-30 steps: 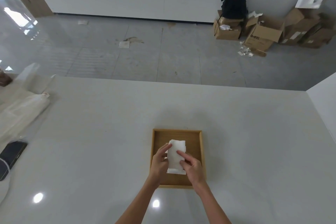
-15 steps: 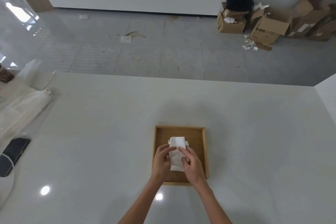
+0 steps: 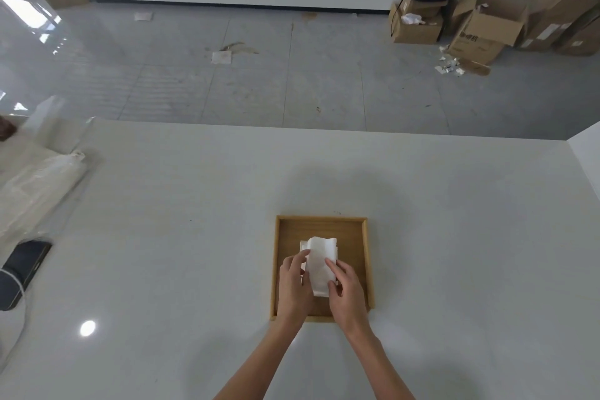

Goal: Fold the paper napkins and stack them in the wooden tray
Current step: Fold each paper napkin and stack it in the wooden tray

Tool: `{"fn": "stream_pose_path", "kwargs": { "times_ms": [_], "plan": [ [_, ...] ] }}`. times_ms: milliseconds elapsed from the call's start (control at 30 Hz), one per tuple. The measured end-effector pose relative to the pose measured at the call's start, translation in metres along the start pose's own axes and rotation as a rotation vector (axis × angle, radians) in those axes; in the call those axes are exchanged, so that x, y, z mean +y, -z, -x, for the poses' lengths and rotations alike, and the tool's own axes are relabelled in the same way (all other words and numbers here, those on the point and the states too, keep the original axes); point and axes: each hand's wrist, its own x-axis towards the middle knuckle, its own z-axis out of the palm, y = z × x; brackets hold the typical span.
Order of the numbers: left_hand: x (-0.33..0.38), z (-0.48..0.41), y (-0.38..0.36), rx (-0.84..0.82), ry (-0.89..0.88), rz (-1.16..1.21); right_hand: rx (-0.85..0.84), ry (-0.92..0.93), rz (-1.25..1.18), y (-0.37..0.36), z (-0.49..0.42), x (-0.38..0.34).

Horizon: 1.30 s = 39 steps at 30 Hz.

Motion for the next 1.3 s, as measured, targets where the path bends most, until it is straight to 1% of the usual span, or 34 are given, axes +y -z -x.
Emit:
{"fn": "stream_pose_path", "kwargs": {
  "times_ms": [67,200,267,333,367,433,500,567,633,733,833,900,1033,1100,1133,1200,1300],
  "plan": [
    [-0.001,0.002,0.000,0.000,0.007,0.001,-0.001,-0.009,0.020,0.000,0.003,0.001],
    [-0.011,0.003,0.001,-0.016,0.091,-0.027,-0.077,-0.066,0.116,0.000,0.008,0.008],
    [-0.014,0.004,0.002,0.018,0.119,-0.025,-0.026,-0.075,0.074,0.003,0.008,0.008],
    [-0.013,0.003,0.003,0.055,0.138,-0.011,0.059,-0.078,-0.012,0.007,0.005,0.007],
    [-0.011,0.001,0.003,0.061,0.156,-0.014,0.068,-0.117,-0.050,0.009,0.002,0.004],
    [-0.008,-0.006,0.002,0.041,0.188,-0.040,0.029,-0.229,-0.174,0.011,-0.006,0.000],
    [-0.005,-0.013,0.001,-0.025,0.205,-0.047,-0.019,-0.356,-0.411,0.010,-0.016,-0.002],
    [-0.003,-0.018,0.000,-0.081,0.218,-0.053,-0.061,-0.417,-0.600,0.010,-0.020,-0.005],
    [-0.003,-0.022,-0.001,-0.076,0.232,-0.027,-0.079,-0.425,-0.674,0.012,-0.022,-0.008],
    [-0.010,-0.027,-0.005,-0.028,0.310,0.089,0.002,-0.494,-0.784,0.016,-0.022,-0.007],
    [-0.015,-0.029,-0.009,-0.055,0.317,0.160,0.031,-0.571,-0.864,0.018,-0.020,0.001],
    [-0.015,-0.028,-0.010,-0.060,0.306,0.197,0.010,-0.569,-0.869,0.018,-0.018,0.001],
    [-0.017,-0.021,-0.009,-0.045,0.300,0.329,0.048,-0.557,-0.876,0.016,-0.014,0.001],
    [-0.017,-0.018,-0.007,-0.037,0.273,0.367,0.032,-0.541,-0.845,0.014,-0.011,0.003],
    [-0.015,-0.016,-0.005,-0.007,0.244,0.366,0.037,-0.529,-0.805,0.014,-0.011,0.004],
    [-0.013,-0.010,0.001,0.130,0.182,0.288,0.100,-0.466,-0.609,0.014,-0.010,0.005],
    [-0.018,-0.003,0.013,0.341,0.157,0.096,0.317,-0.363,-0.278,0.023,-0.003,0.012]
  ]
}}
